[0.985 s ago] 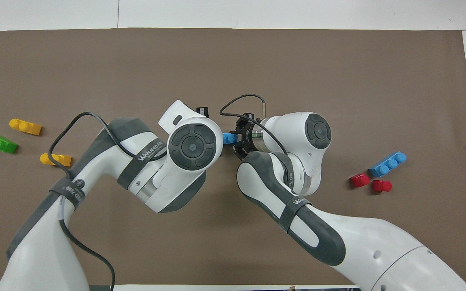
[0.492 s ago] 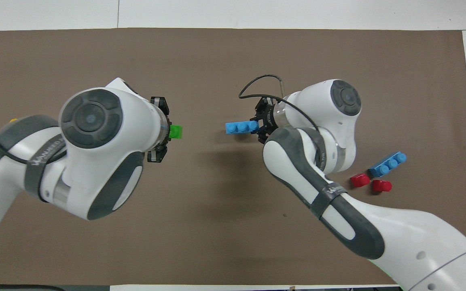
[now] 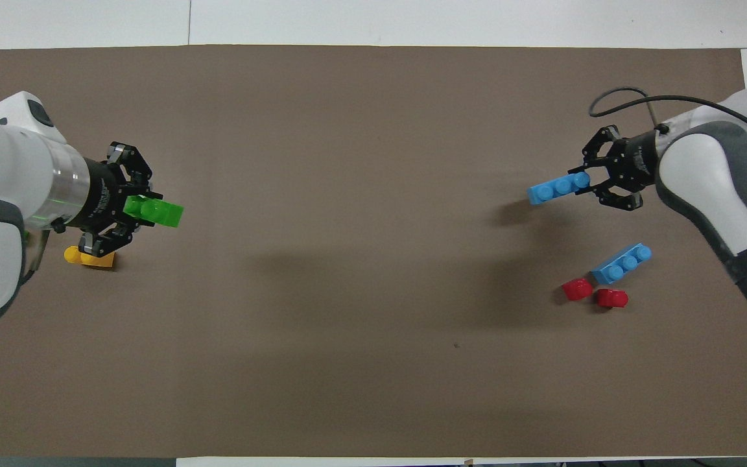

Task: Remove green block with left arm and hold with right
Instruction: 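Lower the blue brick with the right gripper while the left gripper carries the green brick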

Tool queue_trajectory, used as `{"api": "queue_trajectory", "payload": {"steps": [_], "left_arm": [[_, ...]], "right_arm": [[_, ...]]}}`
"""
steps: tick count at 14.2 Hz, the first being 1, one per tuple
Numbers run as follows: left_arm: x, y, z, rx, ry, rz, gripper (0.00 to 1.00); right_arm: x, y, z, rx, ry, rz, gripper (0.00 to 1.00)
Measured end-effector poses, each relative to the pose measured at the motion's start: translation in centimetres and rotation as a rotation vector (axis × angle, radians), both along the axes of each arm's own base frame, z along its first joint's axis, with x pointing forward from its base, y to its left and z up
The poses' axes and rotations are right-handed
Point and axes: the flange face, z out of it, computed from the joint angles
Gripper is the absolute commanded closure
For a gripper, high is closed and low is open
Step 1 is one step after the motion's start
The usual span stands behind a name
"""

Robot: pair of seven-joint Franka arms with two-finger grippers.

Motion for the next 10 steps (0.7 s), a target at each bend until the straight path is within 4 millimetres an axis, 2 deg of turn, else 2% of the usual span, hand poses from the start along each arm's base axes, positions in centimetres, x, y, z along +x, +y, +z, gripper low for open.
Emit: {"api": "queue_trajectory", "payload": {"steps": [2, 3, 4, 7, 10], "left_arm": [[0.5, 2.5, 0.1, 0.007, -0.007, -0.095, 1.0], [0.7, 3.9, 0.0, 0.01, -0.011, -0.142, 1.0], [0.9, 5.3, -0.1, 0.011, -0.014, -0.181, 1.0], [1.9, 8.7, -1.3, 0.008, -0.016, -0.245, 1.0], [4.1, 11.1, -5.0, 0.0, -0.024, -0.285, 1.0]], "right_arm": [[-1.2, -3.6, -1.6, 0.029, 0.022, -0.005, 1.0], [-1.7, -4.4, -2.5, 0.039, 0.03, -0.002, 1.0], [-2.0, -4.7, -3.2, 0.045, 0.041, 0.001, 1.0], [-2.5, -3.7, -4.6, 0.087, 0.064, -0.011, 1.0], [-3.0, -3.5, -5.8, 0.092, 0.079, -0.018, 1.0]]}}
